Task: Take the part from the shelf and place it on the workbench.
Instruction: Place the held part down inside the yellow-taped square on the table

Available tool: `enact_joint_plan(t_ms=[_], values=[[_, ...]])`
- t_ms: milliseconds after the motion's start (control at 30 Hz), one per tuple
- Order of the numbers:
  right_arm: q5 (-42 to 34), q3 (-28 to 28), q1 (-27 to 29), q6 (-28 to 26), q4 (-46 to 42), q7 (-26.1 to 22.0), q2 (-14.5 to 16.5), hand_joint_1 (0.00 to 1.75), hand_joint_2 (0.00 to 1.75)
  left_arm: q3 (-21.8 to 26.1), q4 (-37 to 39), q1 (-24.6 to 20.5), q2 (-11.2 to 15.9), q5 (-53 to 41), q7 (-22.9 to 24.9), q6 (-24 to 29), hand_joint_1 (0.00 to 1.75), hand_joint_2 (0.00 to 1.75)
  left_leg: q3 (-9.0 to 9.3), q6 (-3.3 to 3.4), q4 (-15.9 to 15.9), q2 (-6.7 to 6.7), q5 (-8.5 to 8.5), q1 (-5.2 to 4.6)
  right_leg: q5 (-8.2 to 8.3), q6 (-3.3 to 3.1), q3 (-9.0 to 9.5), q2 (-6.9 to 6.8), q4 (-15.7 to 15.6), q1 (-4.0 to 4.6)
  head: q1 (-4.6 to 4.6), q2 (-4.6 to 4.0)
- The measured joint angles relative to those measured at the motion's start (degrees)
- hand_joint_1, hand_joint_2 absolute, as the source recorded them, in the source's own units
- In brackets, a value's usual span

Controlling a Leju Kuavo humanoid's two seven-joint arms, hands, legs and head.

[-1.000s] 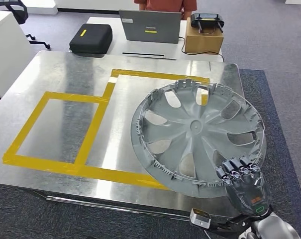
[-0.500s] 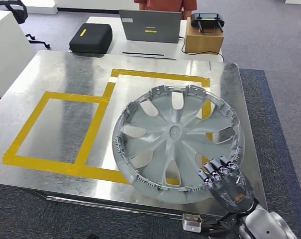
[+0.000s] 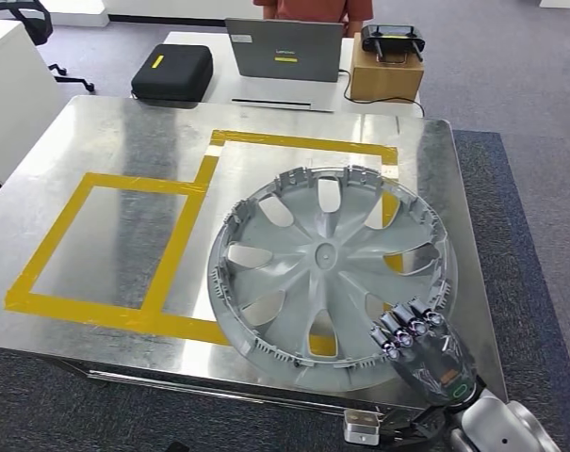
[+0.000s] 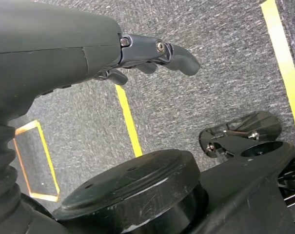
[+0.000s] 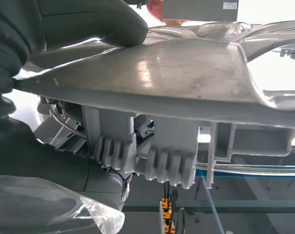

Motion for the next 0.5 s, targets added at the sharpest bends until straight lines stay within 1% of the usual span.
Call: enact_joint_plan(t_ms=[233,367,500], values=[[0.0,0.2,0.5,0.0,0.0,0.8,-0.2,1.75,1.75,-0.7,-0.2,-0.3,0.3,-0.5,0.5,-1.6,0.0,1.75,-0.01,0.0,0.0,0.0,0.0,0.0,0.0,0.0,-0.01,0.0,0.0,0.0,0.0,0.0],[0.0,0.3,1.1,0.0,0.1,4.0,-0.2,1.75,1.75,-0.8,-0.3,-0.3,0.4,-0.7,0.8,-2.2,0.0,1.75,-0.02,0.0,0.0,0.0,0.0,-0.01,0.0,0.01,-0.01,0.0,0.0,0.0,0.0,0.0],[0.0,1.0,1.9,0.0,0.7,9.2,-0.4,1.75,1.75,-0.9,-0.4,-0.4,0.4,-0.8,0.9,-2.4,0.0,1.75,-0.03,0.0,0.0,0.0,0.0,-0.01,0.0,0.01,-0.01,0.0,0.0,0.0,0.0,0.0]])
